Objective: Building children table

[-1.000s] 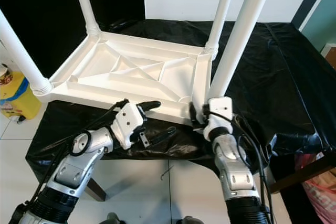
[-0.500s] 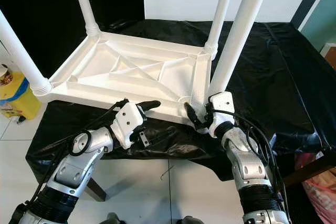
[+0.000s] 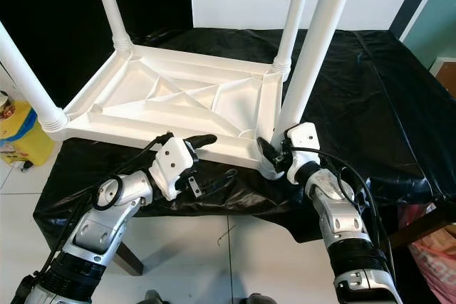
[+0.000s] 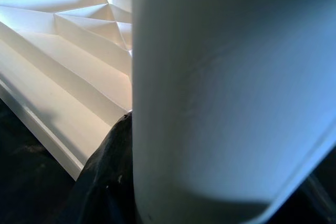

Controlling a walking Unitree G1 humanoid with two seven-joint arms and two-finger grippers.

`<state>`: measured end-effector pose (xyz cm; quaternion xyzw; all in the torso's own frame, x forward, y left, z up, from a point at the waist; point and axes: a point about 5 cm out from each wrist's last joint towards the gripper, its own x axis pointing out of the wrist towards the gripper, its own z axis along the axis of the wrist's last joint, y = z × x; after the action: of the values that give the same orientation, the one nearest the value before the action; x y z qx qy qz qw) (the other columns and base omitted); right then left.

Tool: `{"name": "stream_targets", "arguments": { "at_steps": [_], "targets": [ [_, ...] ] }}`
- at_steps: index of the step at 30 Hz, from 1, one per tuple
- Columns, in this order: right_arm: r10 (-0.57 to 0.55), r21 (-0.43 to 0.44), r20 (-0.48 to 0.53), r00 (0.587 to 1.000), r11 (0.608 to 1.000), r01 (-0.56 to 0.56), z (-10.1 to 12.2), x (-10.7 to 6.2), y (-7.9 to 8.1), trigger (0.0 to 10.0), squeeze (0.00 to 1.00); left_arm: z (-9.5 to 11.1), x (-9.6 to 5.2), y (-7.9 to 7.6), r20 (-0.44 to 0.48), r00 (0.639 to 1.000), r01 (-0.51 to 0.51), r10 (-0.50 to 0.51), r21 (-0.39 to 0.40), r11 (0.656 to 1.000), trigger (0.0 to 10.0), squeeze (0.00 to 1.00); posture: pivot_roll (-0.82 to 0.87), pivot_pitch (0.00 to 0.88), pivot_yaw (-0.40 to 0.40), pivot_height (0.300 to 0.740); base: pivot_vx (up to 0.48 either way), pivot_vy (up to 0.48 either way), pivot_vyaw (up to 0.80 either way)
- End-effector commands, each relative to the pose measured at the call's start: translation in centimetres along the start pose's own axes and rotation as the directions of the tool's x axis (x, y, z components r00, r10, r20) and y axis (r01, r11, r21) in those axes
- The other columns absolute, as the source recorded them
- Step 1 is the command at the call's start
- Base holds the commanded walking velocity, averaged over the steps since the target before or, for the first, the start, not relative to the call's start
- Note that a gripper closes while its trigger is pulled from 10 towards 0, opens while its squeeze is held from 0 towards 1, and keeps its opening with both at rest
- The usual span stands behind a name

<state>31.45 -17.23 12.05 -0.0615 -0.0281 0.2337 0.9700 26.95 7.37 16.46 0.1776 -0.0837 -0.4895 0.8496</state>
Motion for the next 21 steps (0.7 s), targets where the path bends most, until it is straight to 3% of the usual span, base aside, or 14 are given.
{"name": "stream_targets", "arguments": {
  "at_steps": [1, 9, 21],
  "targets": [
    [-0.030, 0.000, -0.093, 0.995, 1.000, 0.030, -1.68, -0.28, 0.14, 10.0, 0.00, -0.01, 0.00, 0.19, -0.006, 0.999, -0.040, 0.040, 0.010, 0.999, 10.0, 0.00, 0.00, 0.050, -0.041, 0.740, 0.000, 0.000, 0.00],
    [-0.125, 0.020, -0.105, 0.987, 0.992, 0.128, -2.09, -0.38, 0.16, 10.0, 0.00, -0.06, 0.10, -0.01, -0.006, 0.999, -0.034, 0.034, 0.007, 0.999, 10.0, 0.00, -0.01, 0.058, -0.039, 0.740, 0.000, 0.000, 0.00],
    [-0.316, 0.035, -0.143, 0.938, 0.945, 0.324, -2.45, -0.77, 0.48, 10.0, 0.00, -0.22, 0.27, -0.31, -0.012, 1.000, -0.024, 0.024, 0.013, 1.000, 10.0, 0.00, -0.01, 0.060, -0.042, 0.740, 0.000, 0.000, 0.00]
  ]
}}
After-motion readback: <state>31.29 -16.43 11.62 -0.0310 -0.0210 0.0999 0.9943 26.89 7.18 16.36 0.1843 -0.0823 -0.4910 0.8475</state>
